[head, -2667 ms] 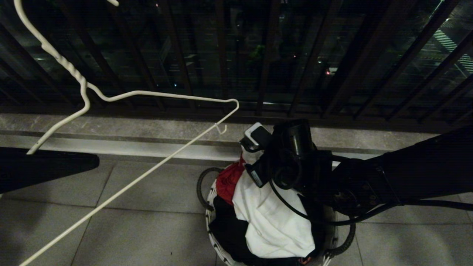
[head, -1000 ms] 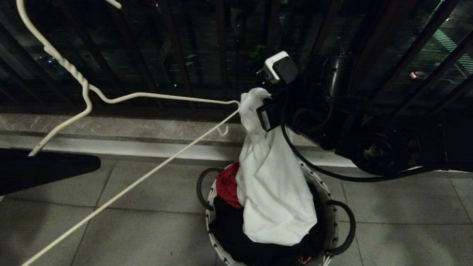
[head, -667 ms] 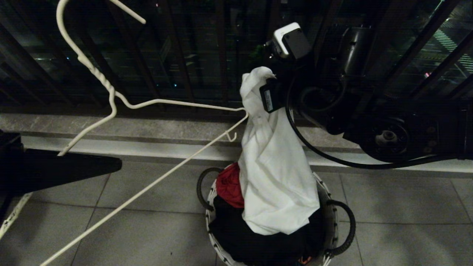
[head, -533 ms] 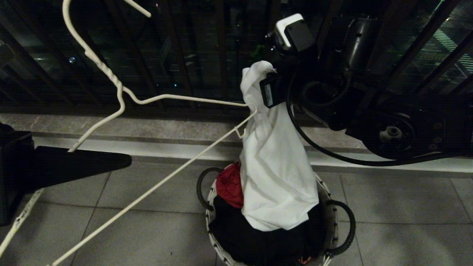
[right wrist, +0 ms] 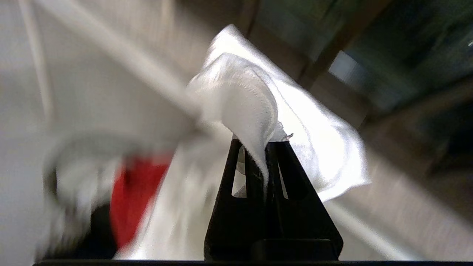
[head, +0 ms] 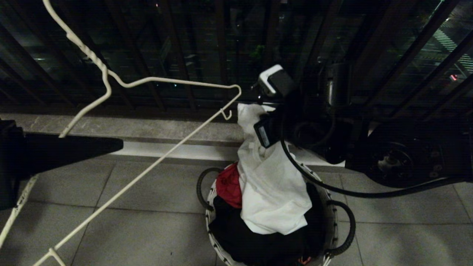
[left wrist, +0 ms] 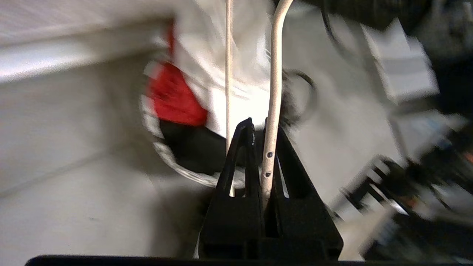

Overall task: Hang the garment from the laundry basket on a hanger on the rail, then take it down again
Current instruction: Pick up clothes from the basket

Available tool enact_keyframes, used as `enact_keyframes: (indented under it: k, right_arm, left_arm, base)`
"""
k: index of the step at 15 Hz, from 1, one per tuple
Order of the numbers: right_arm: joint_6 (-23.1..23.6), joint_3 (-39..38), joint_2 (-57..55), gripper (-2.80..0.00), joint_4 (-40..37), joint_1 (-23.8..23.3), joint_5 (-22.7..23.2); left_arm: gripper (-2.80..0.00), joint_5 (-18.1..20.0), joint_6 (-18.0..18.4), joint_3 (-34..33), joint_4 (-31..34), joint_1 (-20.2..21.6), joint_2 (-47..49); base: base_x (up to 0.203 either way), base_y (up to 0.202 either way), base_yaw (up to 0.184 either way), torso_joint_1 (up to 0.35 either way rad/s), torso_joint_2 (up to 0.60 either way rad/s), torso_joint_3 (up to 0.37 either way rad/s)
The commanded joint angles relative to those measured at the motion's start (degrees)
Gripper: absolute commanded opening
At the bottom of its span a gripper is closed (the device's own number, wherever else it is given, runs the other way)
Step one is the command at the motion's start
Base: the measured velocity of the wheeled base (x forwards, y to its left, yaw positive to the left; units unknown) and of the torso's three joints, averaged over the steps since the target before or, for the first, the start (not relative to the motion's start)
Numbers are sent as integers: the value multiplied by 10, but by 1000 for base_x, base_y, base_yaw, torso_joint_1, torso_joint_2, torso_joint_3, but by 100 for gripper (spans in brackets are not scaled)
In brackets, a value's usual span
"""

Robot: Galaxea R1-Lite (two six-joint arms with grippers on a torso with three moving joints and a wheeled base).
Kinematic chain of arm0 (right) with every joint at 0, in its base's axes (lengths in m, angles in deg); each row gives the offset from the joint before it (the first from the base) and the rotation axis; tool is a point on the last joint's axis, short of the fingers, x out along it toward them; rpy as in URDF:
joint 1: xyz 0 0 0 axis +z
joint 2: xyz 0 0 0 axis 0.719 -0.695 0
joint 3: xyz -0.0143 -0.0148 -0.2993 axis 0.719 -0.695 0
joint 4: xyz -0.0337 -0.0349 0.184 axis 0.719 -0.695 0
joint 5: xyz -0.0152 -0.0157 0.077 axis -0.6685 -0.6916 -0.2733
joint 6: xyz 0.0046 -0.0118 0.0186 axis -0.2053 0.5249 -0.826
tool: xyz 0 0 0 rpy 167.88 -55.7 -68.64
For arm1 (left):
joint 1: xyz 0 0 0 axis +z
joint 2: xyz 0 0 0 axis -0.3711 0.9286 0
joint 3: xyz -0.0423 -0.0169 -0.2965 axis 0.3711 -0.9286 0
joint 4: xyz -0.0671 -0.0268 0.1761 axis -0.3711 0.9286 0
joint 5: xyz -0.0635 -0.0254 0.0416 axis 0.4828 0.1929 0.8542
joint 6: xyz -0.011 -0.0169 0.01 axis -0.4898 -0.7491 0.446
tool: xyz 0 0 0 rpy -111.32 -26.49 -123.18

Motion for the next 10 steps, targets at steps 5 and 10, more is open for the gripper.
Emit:
enact_keyframes:
  k: [5,10]
  right_arm:
    - [3,-98,-12,-280,-13,2,4]
    - [8,-102,-11,0,-10,1,2]
  left_arm:
    - [-280,-34,10,6,0,0,-2]
    - [-280,-33,14,4,0,0,-2]
  base:
    - [0,0,0,0,0,0]
    - [0,0,0,0,0,0]
